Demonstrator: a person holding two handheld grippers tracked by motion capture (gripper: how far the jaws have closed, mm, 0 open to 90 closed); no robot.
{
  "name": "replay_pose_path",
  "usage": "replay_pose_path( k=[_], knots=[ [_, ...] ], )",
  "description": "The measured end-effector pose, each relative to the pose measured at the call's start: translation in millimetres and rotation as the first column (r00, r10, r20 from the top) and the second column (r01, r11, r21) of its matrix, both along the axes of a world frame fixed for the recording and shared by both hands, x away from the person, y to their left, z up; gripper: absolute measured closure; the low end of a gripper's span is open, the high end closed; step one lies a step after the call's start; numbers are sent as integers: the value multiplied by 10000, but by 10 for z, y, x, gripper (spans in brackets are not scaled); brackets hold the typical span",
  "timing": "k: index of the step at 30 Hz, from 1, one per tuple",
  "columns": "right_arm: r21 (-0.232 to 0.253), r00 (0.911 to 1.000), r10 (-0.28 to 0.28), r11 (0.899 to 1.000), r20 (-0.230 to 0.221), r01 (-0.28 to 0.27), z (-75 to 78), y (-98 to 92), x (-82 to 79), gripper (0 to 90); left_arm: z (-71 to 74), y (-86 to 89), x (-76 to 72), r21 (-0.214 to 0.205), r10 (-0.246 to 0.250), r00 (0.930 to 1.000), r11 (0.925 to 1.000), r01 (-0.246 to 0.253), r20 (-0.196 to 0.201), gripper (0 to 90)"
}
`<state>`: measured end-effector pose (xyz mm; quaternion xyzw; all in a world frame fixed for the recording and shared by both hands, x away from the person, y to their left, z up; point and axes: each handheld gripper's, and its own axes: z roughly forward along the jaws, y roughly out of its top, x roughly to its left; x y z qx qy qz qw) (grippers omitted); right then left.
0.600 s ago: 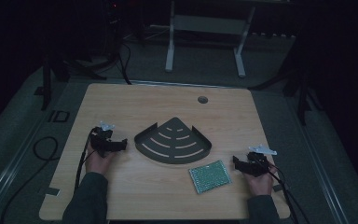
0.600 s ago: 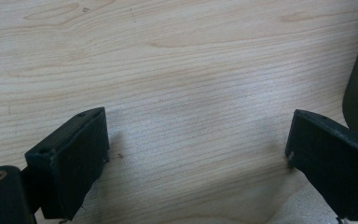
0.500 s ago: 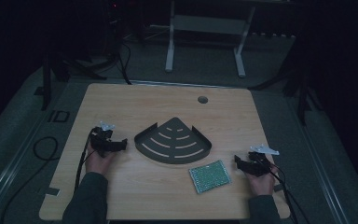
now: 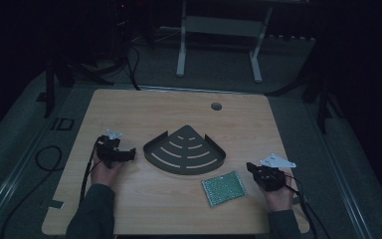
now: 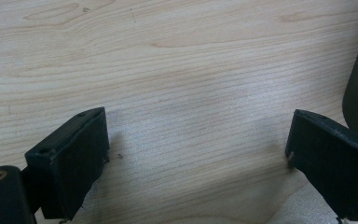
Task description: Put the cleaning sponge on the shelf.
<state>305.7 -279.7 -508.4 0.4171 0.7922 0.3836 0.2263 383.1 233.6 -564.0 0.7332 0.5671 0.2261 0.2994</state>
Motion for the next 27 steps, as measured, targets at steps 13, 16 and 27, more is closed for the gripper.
replay_pose_path(
  k=[13, 16, 27],
  knots=[
    [-1357, 9694, 2396, 9600, -543, -2449, -33, 599, -19, 899, 0, -2, -2, 0, 18, 10000, 10000, -18, 5, 66],
    [-1338, 9621, 2594, 9538, -839, -2688, -117, 670, -3, 899, 0, -2, -2, 1, 18, 10000, 10000, -18, 4, 66],
    [-1805, 9603, 2518, 9456, -1202, -2705, -242, 708, 20, 900, 0, -2, -2, 2, 17, 10000, 10000, -17, 5, 66]
  ],
)
